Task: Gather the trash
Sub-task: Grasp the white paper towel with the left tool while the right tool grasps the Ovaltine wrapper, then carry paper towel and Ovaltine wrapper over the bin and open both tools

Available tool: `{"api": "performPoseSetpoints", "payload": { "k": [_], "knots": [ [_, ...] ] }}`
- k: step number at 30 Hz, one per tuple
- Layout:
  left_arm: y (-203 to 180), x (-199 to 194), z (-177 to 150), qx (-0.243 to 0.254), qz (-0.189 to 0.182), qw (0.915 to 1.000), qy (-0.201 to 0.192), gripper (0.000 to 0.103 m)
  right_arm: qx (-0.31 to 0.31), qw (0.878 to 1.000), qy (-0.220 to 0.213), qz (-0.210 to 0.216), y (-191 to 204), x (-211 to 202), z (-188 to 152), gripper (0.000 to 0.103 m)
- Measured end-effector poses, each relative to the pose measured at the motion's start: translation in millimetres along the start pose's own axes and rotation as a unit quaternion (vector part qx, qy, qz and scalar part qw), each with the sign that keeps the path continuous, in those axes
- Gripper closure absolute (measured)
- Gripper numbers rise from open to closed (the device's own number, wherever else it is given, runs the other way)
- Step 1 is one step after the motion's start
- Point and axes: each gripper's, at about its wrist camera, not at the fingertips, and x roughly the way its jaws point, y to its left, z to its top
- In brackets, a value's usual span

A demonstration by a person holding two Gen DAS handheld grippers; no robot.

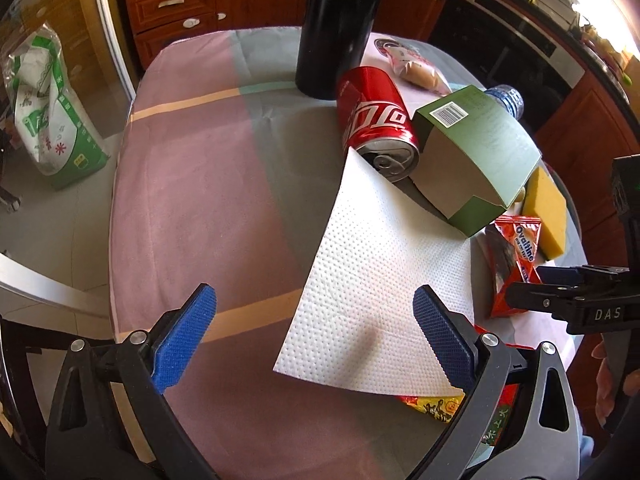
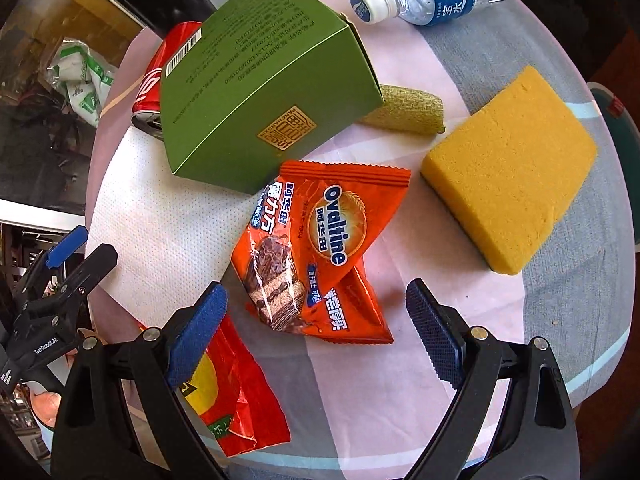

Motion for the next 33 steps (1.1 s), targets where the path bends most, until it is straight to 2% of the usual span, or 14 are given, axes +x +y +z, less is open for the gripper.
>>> {"api": "performPoseSetpoints", "payload": {
  "k": [4,6,7,9,11,14,15,16,17,18,20,25,27,33],
  "knots": [
    [-5,7,3,0.0,-0.013,0.9999,-0.005,0.007,-0.007,1.0,-0.003,-0.005,3,5,4,0.016],
    [-11,5,3,0.006,-0.017,0.9998,-0.011,0.028,-0.009,1.0,-0.006,-0.009,3,6,3,0.016],
    [-15,4,3,0.012,-0.02,0.9996,-0.013,0.034,-0.008,1.0,-0.007,-0.009,3,6,3,0.016],
    [-23,0,2,0.024,-0.024,0.9992,-0.019,0.062,-0.01,1.0,-0.01,-0.01,3,7,4,0.016],
    [-30,-5,1,0.033,-0.033,0.9987,-0.022,0.075,-0.016,1.0,-0.018,-0.014,4,6,5,0.016],
    [-40,-11,-1,0.042,-0.054,0.9974,-0.024,0.077,-0.028,0.999,-0.027,-0.014,3,5,4,0.018],
    [-43,-13,-2,0.044,-0.062,0.9968,-0.024,0.077,-0.031,0.999,-0.029,-0.015,3,5,3,0.026],
    [-47,-14,-4,0.046,-0.067,0.9964,-0.024,0.077,-0.035,0.999,-0.032,-0.016,2,4,2,0.029],
    [-50,-15,-5,0.046,-0.071,0.9962,-0.022,0.077,-0.04,0.998,-0.037,-0.021,3,4,2,0.037],
    [-52,-15,-7,0.047,-0.075,0.9959,-0.019,0.077,-0.044,0.998,-0.043,-0.022,2,2,0,0.052],
    [-56,-13,-9,0.048,-0.084,0.9953,-0.01,0.076,-0.053,0.997,-0.048,-0.023,0,-1,-1,0.06],
    [-68,-10,-13,0.045,-0.083,0.9955,0.004,0.073,-0.053,0.997,-0.048,-0.009,-9,-10,-5,0.062],
    [-72,-15,-12,0.047,-0.079,0.9957,-0.006,0.058,-0.054,0.997,-0.055,-0.009,-13,-17,-8,0.062],
    [-79,-27,-9,0.058,-0.064,0.9959,-0.027,0.057,-0.046,0.995,-0.086,0.0,-31,-49,-13,0.062]
  ]
}}
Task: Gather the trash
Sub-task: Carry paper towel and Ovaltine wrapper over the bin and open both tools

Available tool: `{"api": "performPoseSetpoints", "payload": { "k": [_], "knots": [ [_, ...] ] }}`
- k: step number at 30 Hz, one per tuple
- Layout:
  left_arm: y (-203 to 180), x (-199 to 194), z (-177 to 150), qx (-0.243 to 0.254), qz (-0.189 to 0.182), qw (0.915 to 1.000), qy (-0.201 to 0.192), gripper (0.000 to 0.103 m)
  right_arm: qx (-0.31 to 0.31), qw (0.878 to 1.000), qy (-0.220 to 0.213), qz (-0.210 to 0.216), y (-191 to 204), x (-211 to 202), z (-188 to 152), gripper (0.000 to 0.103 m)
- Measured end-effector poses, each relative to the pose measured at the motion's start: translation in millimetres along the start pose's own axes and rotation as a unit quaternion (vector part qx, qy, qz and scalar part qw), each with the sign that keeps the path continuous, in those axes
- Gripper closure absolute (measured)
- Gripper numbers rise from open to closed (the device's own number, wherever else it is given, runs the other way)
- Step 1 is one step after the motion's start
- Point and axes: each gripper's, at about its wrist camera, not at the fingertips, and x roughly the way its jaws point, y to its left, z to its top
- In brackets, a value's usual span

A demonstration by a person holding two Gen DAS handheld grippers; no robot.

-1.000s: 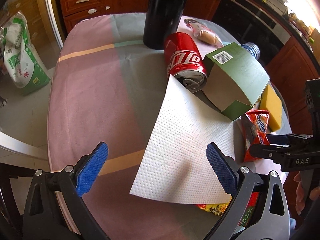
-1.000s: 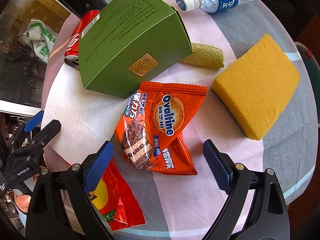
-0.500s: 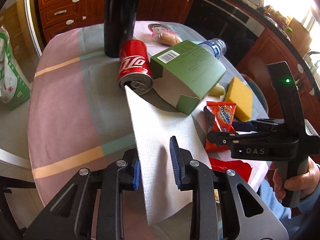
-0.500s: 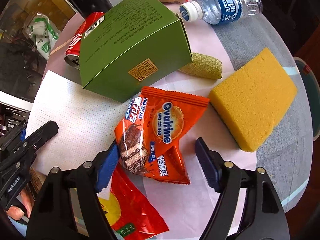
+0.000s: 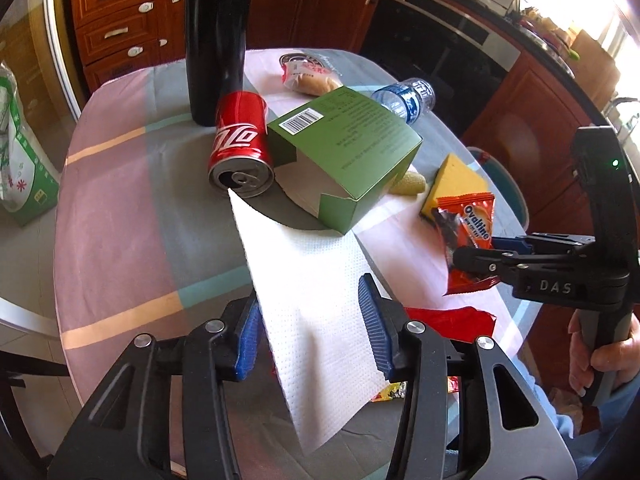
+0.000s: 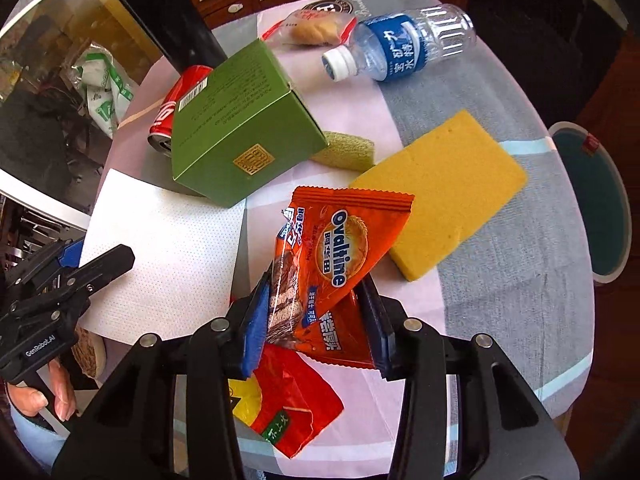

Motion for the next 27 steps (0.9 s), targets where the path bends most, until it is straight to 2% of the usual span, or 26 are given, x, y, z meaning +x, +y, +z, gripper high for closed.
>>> {"api": "performPoseSetpoints", "payload": {
  "k": [6,9,13,14,15,16,24,25,26,27],
  "knots": [
    [-19,7,-10,0.01,-0.004,0.9998,0.014,0.057,-0.027,0.999,0.002,0.03,7,-20,-13,0.062],
    [-26,2,-12,0.006,-0.011,0.9999,0.011,0.057,-0.054,0.998,0.016,0.02,13,-13,-28,0.062],
    [-39,4,-16,0.01,-0.018,0.9997,0.014,0.057,-0.025,0.998,0.048,0.016,-9,9,-43,0.062],
    [-44,5,-17,0.013,-0.015,0.9997,0.013,0.06,-0.013,0.998,0.053,0.017,-17,14,-46,0.062],
    [-47,6,-18,0.017,-0.012,0.9997,0.015,0.07,-0.002,0.998,0.057,0.019,-24,17,-48,0.062],
    [-50,9,-19,0.018,-0.015,0.9995,0.019,0.071,0.007,0.998,0.06,0.023,-30,19,-50,0.062],
    [-53,43,-20,-0.011,-0.009,0.9986,0.05,0.073,-0.002,0.998,0.047,0.037,-38,17,-52,0.061],
    [-56,44,-20,-0.009,-0.003,0.9989,0.046,0.078,-0.004,0.998,0.046,0.039,-39,17,-53,0.061],
    [-59,43,-20,-0.006,0.001,0.9991,0.042,0.093,-0.004,0.998,0.046,0.042,-39,17,-53,0.061],
    [-63,41,-19,-0.002,0.001,0.9992,0.039,0.1,-0.003,0.998,0.046,0.046,-41,17,-53,0.061]
  ]
}}
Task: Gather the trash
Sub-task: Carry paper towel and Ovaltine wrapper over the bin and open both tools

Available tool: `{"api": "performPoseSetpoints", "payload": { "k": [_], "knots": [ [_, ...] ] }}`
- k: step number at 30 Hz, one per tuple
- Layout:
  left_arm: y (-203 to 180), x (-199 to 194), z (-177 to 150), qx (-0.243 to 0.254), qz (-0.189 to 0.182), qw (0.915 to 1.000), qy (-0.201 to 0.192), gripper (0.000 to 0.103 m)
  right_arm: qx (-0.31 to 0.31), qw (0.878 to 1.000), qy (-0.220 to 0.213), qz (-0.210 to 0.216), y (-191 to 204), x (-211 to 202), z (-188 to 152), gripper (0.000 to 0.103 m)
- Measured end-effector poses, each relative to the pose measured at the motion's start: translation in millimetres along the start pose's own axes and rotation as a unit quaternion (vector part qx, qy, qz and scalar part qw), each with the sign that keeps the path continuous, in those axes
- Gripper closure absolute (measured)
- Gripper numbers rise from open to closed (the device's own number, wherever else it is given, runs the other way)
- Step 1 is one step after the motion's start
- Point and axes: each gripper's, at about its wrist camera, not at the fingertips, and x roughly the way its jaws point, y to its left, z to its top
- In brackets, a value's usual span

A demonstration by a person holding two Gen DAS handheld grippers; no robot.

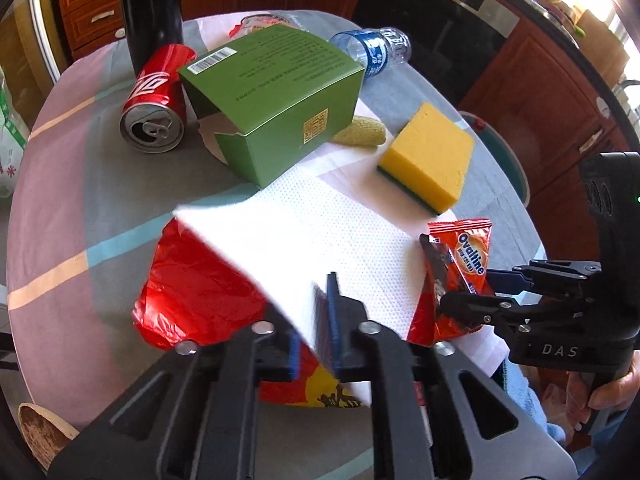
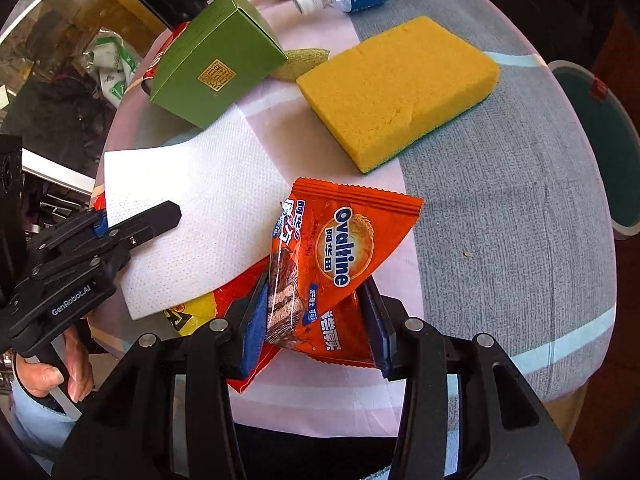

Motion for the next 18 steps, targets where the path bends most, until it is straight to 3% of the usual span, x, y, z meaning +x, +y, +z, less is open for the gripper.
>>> {"api": "performPoseSetpoints", "payload": {
  "k": [7,18],
  "knots": [
    [-24,-39,2,0.018,0.011,0.9988,-0.045,0.102,0.012,1.0,-0.003,0.02,-13,-9,-2,0.062],
    [-68,-72,24,0.042,0.015,0.994,-0.1,0.102,0.054,0.995,-0.068,0.043,-52,-62,3,0.062]
  ]
}}
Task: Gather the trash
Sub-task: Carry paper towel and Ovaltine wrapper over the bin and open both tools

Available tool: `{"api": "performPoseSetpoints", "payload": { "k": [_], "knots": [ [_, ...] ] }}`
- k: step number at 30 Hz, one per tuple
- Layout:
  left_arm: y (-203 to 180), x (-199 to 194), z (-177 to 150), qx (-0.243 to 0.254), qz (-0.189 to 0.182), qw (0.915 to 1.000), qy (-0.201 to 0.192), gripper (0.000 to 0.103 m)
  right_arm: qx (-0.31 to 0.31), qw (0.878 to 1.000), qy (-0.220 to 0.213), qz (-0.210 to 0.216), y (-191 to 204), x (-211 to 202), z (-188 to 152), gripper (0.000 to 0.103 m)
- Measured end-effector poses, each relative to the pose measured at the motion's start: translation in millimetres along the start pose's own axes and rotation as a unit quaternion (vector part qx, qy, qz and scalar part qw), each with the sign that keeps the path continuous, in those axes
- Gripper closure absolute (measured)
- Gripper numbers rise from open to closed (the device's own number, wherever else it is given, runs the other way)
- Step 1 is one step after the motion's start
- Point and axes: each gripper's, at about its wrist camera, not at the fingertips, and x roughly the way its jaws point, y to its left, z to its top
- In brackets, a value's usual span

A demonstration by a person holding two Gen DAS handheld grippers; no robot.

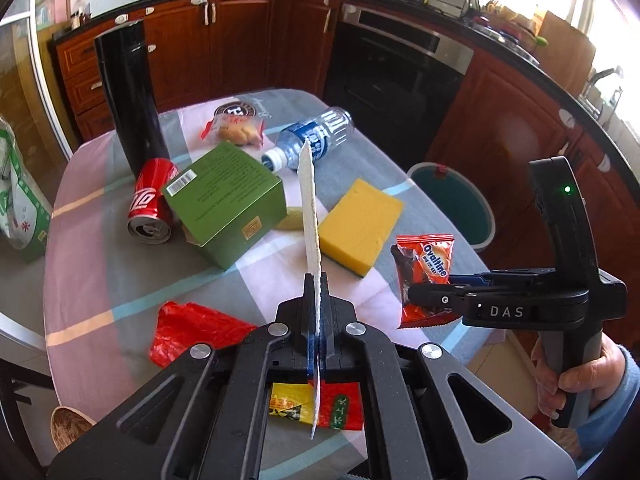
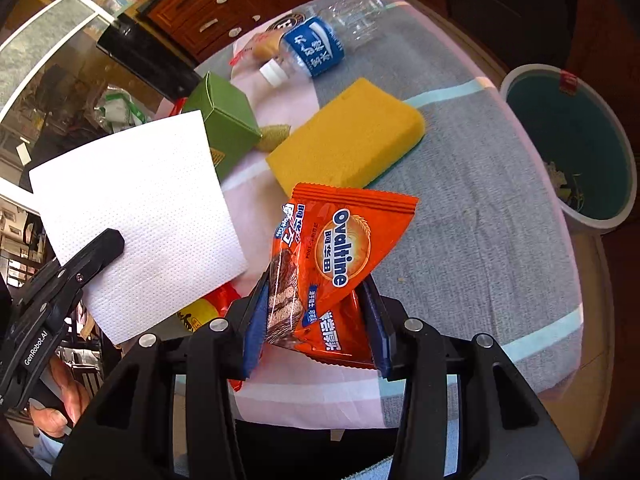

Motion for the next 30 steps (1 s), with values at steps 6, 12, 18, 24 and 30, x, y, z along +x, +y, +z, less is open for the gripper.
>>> {"api": "performPoseSetpoints", "payload": {
  "k": [6,12,18,24,30],
  "knots": [
    [-26,1,19,0.014,-0.009,0.9998,-0.013,0.102,0.019,1.0,-0.025,0.001,-21,-23,6,0.062],
    [-60,9,45,0.041,-0.02,0.9988,-0.019,0.102,0.038,0.997,-0.063,0.0,-45,-51,20,0.062],
    [-98,27,70,0.061,-0.037,0.9973,-0.02,0.102,0.065,0.993,-0.097,-0.01,-90,-82,37,0.062],
    [-142,49,96,0.089,-0.058,0.9942,-0.019,0.102,0.097,0.989,-0.113,-0.016,-136,-99,51,0.062],
    [-183,81,119,0.11,-0.081,0.9906,-0.005,0.102,0.13,0.984,-0.121,-0.022,-180,-107,59,0.062]
  ]
}}
